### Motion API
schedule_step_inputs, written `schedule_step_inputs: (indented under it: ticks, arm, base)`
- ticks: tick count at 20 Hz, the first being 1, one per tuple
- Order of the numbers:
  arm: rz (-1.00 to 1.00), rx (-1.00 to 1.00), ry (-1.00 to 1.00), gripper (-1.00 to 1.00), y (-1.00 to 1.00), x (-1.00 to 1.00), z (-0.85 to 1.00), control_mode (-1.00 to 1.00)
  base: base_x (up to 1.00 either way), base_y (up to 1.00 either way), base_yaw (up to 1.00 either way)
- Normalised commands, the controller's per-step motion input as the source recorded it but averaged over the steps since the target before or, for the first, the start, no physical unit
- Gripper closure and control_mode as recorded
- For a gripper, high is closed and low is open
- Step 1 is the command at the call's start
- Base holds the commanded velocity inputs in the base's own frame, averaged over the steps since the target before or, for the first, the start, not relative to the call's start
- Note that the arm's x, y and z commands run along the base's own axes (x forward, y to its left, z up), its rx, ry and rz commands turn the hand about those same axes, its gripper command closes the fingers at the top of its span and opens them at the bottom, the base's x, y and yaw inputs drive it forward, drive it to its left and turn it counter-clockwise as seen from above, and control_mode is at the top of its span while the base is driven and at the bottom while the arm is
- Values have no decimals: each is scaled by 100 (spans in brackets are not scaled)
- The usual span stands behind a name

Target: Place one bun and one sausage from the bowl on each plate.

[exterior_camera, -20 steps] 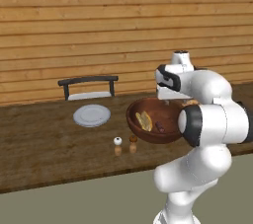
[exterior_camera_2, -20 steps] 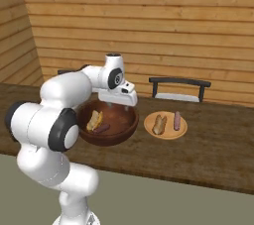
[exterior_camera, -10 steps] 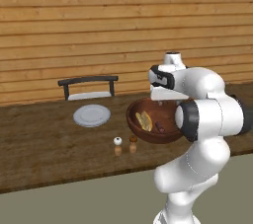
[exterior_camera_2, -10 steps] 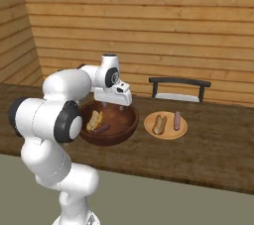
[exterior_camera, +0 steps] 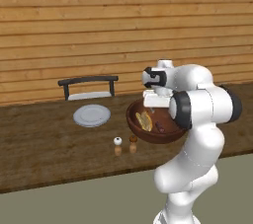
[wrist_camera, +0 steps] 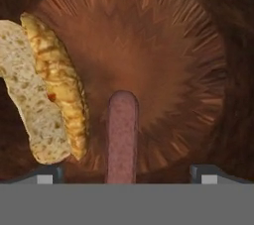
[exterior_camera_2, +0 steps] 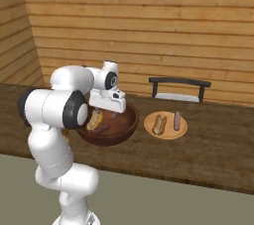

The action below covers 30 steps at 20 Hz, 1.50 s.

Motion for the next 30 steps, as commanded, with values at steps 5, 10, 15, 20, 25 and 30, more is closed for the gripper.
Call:
schedule_step_inputs:
  ticks: [5, 10, 15, 20, 25, 30]
  arm:
    - [0, 0, 2, -100, 3, -2, -51, -100]
    - [0, 2, 1, -100, 2, -47, -44, -100]
    - [0, 0, 0, -100, 12, -59, -20, -100]
    - [0, 0, 0, -100, 6, -8, -3, -100]
    - [0, 0, 0, -100, 8, 0, -22, -100]
    - [0, 0, 0, -100, 2, 0, -5, -100]
  base:
    - [0, 0, 0]
    - [0, 0, 0]
    - [0, 0, 0]
    - [0, 0, 0]
    - [0, 0, 0]
    - [0, 0, 0]
